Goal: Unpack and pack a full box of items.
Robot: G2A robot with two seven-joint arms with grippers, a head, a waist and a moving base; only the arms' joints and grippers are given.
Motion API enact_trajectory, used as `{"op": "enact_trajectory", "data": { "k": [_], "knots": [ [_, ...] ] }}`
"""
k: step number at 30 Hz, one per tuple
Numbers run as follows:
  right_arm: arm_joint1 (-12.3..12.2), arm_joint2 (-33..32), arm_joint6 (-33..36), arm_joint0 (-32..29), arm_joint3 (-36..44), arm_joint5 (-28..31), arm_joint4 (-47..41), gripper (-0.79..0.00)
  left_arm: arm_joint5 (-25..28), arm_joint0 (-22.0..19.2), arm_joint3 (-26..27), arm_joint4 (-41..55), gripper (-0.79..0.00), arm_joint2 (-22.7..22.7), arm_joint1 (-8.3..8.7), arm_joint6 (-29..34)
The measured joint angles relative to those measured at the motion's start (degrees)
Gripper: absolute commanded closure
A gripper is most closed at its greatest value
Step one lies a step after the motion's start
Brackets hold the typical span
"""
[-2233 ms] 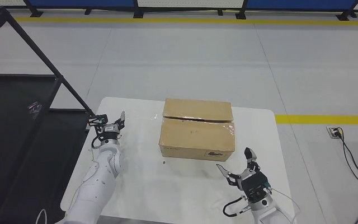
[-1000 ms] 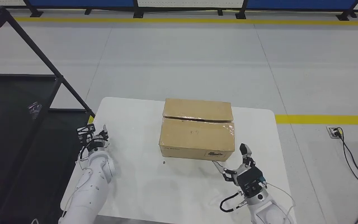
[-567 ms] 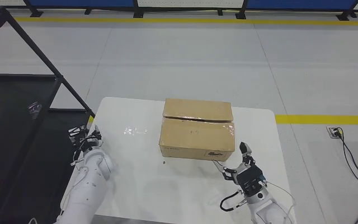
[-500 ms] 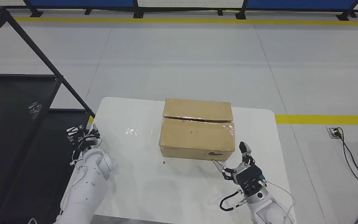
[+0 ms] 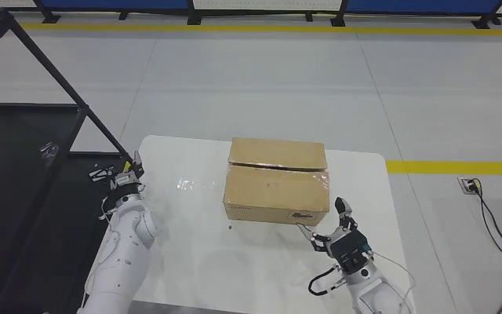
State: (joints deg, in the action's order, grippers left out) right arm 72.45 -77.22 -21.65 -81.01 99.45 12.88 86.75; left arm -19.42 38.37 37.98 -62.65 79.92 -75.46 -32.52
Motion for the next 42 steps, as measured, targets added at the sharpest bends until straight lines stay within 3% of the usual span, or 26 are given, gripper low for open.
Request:
{"op": "enact_trajectory", "data": {
  "k": [6, 12, 22, 26, 30, 33, 42],
  "knots": [
    [0.3, -0.8, 2.9, 3.9, -3.3, 4.6, -10.4, -0.785, 1.6, 0.5, 1.0, 0.2, -0.785, 0.1, 0.15, 1.6],
    [0.1, -4.3, 9.5, 9.3, -8.0, 13.9, -26.5, -0.785, 17.2, 3.9, 9.0, -0.2, -0.785, 3.4, 2.35, 13.0],
    [-1.1, -8.7, 30.3, 17.0, -16.0, 26.8, -54.5, -0.785, 44.4, 12.9, 26.6, -0.2, -0.785, 9.8, 6.22, 30.4],
    [-1.8, -10.0, 37.5, 19.1, -18.4, 29.1, -64.1, -0.785, 53.8, 14.6, 30.7, 3.4, -0.785, 10.9, 7.05, 37.0],
    [-2.3, -11.3, 41.0, 20.1, -18.8, 27.2, -67.7, -0.785, 62.0, 14.7, 31.7, 11.5, -0.785, 11.2, 7.60, 45.2],
    [-2.3, -11.3, 41.1, 20.1, -18.7, 27.1, -67.5, -0.785, 62.2, 14.0, 32.1, 15.4, -0.785, 12.3, 7.99, 50.0],
    [-2.2, -11.3, 40.2, 20.1, -19.0, 26.0, -66.5, -0.785, 61.4, 14.3, 32.2, 15.7, -0.785, 11.8, 7.91, 50.0]
  ]
}}
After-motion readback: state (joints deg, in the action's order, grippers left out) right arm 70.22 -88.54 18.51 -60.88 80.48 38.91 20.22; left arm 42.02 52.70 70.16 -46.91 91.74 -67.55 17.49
